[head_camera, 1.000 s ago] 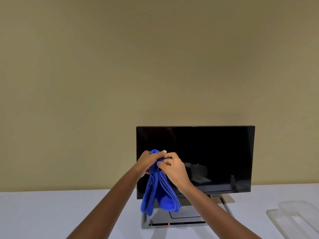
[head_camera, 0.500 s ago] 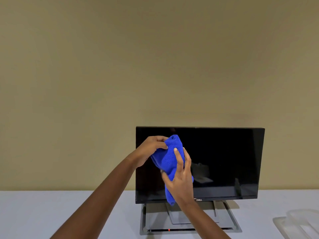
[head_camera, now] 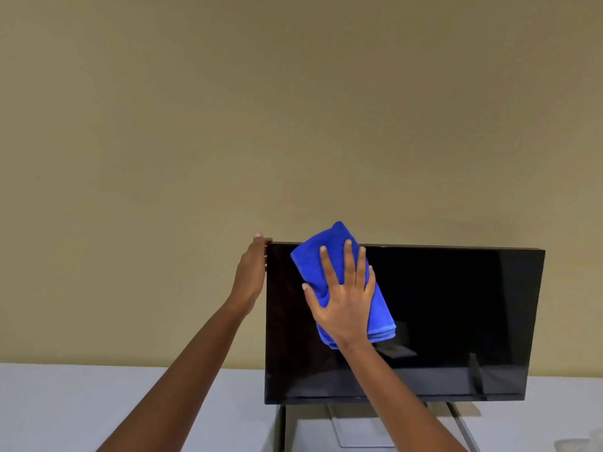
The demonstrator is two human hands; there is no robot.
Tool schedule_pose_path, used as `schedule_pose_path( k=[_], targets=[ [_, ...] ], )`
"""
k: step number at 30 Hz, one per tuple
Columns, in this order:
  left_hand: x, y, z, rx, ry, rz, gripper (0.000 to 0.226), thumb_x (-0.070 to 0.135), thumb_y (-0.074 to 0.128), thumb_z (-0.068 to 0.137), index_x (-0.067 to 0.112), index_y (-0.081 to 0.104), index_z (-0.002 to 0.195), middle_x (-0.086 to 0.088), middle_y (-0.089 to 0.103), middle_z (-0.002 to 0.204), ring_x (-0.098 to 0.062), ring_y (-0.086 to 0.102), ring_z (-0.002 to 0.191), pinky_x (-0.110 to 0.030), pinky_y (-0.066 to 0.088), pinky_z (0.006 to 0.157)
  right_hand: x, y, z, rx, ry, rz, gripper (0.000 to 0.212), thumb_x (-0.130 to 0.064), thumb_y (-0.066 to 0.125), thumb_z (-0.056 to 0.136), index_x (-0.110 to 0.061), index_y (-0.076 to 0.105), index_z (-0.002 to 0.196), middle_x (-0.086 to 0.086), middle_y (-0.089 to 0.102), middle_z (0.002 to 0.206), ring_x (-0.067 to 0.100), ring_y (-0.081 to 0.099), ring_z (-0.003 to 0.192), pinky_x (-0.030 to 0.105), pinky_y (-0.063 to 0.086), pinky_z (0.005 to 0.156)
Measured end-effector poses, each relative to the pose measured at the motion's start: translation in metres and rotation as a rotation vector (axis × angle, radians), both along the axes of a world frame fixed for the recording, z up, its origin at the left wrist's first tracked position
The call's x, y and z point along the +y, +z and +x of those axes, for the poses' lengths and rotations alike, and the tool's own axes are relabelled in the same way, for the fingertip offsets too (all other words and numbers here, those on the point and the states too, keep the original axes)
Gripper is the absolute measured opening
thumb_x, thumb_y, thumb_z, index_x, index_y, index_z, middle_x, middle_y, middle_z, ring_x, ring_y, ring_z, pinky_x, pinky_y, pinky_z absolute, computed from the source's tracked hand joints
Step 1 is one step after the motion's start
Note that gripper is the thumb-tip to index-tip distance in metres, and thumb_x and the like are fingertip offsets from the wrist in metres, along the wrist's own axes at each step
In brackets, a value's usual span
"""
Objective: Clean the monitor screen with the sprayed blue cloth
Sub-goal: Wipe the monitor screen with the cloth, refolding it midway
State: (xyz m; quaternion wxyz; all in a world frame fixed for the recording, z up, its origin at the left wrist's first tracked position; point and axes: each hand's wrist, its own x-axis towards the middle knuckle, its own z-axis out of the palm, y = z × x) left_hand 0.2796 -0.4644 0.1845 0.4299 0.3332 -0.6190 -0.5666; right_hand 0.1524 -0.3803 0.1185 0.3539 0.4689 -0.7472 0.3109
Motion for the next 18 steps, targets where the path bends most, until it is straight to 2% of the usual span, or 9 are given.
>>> schedule_pose_path(
  k=[3, 5, 7, 10, 13, 15, 18],
  targets=[
    [-0.004, -0.005, 0.000, 0.061, 0.008, -0.024, 0.054, 0.042, 0.017, 0.099, 0.009, 0.055, 0.119, -0.014, 0.060, 0.122, -0.022, 0.057, 0.104, -0.030, 0.042, 0.091, -0.009, -0.023, 0.005, 0.150, 0.040, -0.009, 0.058, -0.055, 0.044, 0.085, -0.031, 0.039, 0.138, 0.009, 0.031, 0.148, 0.033, 0.025, 0.138, 0.050, 0.029, 0.104],
    [-0.007, -0.008, -0.002, 0.048, 0.025, -0.039, 0.052, 0.043, 0.018, 0.099, 0.013, 0.057, 0.116, -0.014, 0.061, 0.122, -0.023, 0.058, 0.104, -0.033, 0.044, 0.095, -0.008, -0.047, 0.007, 0.297, 0.111, 0.047, 0.054, -0.052, 0.043, 0.087, -0.033, 0.039, 0.137, 0.005, 0.034, 0.148, 0.031, 0.027, 0.137, 0.049, 0.028, 0.103],
    [-0.010, -0.010, -0.004, -0.020, 0.081, -0.096, 0.051, 0.044, 0.018, 0.098, 0.018, 0.058, 0.115, -0.013, 0.061, 0.123, -0.028, 0.057, 0.111, -0.044, 0.041, 0.104, -0.002, -0.070, 0.006, 0.451, 0.181, 0.154, 0.048, -0.048, 0.038, 0.090, -0.036, 0.039, 0.137, 0.002, 0.034, 0.149, 0.028, 0.028, 0.136, 0.048, 0.026, 0.103],
    [-0.008, -0.012, -0.007, -0.094, 0.145, -0.204, 0.052, 0.048, 0.016, 0.097, 0.027, 0.061, 0.111, -0.005, 0.063, 0.119, -0.027, 0.057, 0.112, -0.048, 0.042, 0.102, 0.010, -0.099, -0.004, 0.676, 0.263, 0.321, 0.046, -0.044, 0.037, 0.091, -0.037, 0.038, 0.137, -0.005, 0.041, 0.145, 0.024, 0.033, 0.134, 0.046, 0.020, 0.106],
    [-0.004, -0.011, -0.008, -0.117, 0.145, -0.211, 0.060, 0.053, 0.009, 0.095, 0.032, 0.064, 0.108, -0.001, 0.065, 0.117, -0.023, 0.058, 0.109, -0.042, 0.044, 0.100, 0.028, -0.113, -0.024, 0.981, 0.352, 0.515, 0.055, -0.048, 0.048, 0.086, -0.037, 0.035, 0.139, -0.010, 0.044, 0.144, 0.019, 0.040, 0.133, 0.045, 0.024, 0.105],
    [-0.004, -0.010, -0.008, -0.105, 0.130, -0.182, 0.063, 0.053, 0.006, 0.094, 0.032, 0.063, 0.110, -0.002, 0.065, 0.117, -0.022, 0.058, 0.109, -0.040, 0.044, 0.099, 0.038, -0.106, -0.040, 1.117, 0.424, 0.596, 0.061, -0.047, 0.054, 0.083, -0.037, 0.033, 0.139, -0.012, 0.042, 0.145, 0.016, 0.043, 0.132, 0.043, 0.026, 0.106],
    [-0.004, -0.007, -0.007, -0.098, 0.107, -0.149, 0.069, 0.052, 0.002, 0.094, 0.027, 0.063, 0.114, -0.007, 0.064, 0.109, -0.024, 0.058, 0.105, -0.045, 0.043, 0.102, 0.042, -0.076, -0.062, 1.088, 0.453, 0.539, 0.056, -0.049, 0.056, 0.082, -0.041, 0.039, 0.135, -0.015, 0.046, 0.141, 0.017, 0.049, 0.128, 0.044, 0.040, 0.100]
  ],
)
